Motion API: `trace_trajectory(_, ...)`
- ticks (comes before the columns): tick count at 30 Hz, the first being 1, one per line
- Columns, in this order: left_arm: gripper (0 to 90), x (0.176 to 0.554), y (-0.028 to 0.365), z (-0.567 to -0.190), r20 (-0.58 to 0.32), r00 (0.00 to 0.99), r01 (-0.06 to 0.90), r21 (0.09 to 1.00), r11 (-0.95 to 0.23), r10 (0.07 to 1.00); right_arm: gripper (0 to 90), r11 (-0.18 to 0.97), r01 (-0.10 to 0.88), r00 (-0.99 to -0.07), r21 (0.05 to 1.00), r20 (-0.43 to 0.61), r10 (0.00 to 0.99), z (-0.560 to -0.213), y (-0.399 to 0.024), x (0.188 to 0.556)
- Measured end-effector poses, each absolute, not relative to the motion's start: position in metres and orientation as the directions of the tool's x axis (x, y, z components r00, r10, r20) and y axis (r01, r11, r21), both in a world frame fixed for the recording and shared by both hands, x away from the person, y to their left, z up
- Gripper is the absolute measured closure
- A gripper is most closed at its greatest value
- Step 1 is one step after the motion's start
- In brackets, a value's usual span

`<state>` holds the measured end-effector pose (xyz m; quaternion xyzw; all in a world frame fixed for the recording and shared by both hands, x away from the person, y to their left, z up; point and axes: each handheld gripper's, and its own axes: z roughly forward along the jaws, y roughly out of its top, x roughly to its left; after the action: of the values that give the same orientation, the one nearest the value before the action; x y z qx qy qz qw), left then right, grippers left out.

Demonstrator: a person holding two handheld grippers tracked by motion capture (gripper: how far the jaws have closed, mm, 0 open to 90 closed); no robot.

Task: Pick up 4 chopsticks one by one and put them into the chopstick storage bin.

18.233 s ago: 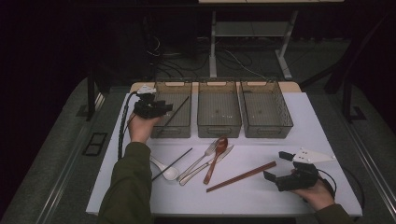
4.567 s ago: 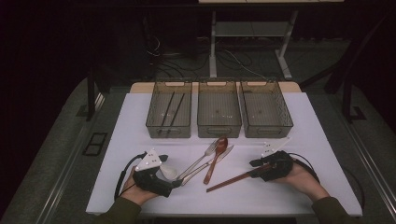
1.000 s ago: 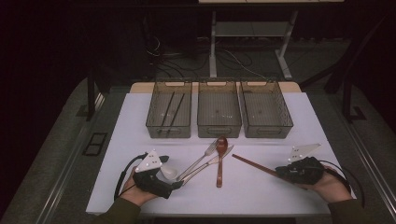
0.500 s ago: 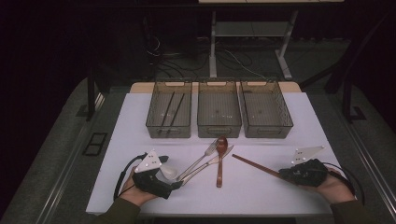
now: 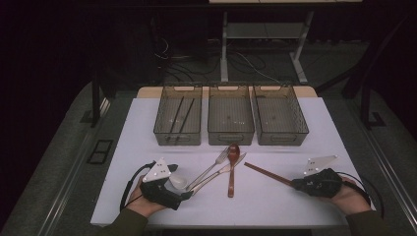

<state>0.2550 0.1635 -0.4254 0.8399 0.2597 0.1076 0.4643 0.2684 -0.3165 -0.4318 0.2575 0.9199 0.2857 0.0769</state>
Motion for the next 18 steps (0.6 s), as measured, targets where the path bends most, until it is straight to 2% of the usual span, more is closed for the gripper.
trace_trajectory(18, 0.0, 0.2548, 0.1627, -0.4260, -0.064, 0.841, 0.341, 0.834, -0.434, 0.538, 82.4, 0.714, 0.441, -0.859, 0.543, 0.026, 0.511, -0.4360, -0.3124, 0.2696)
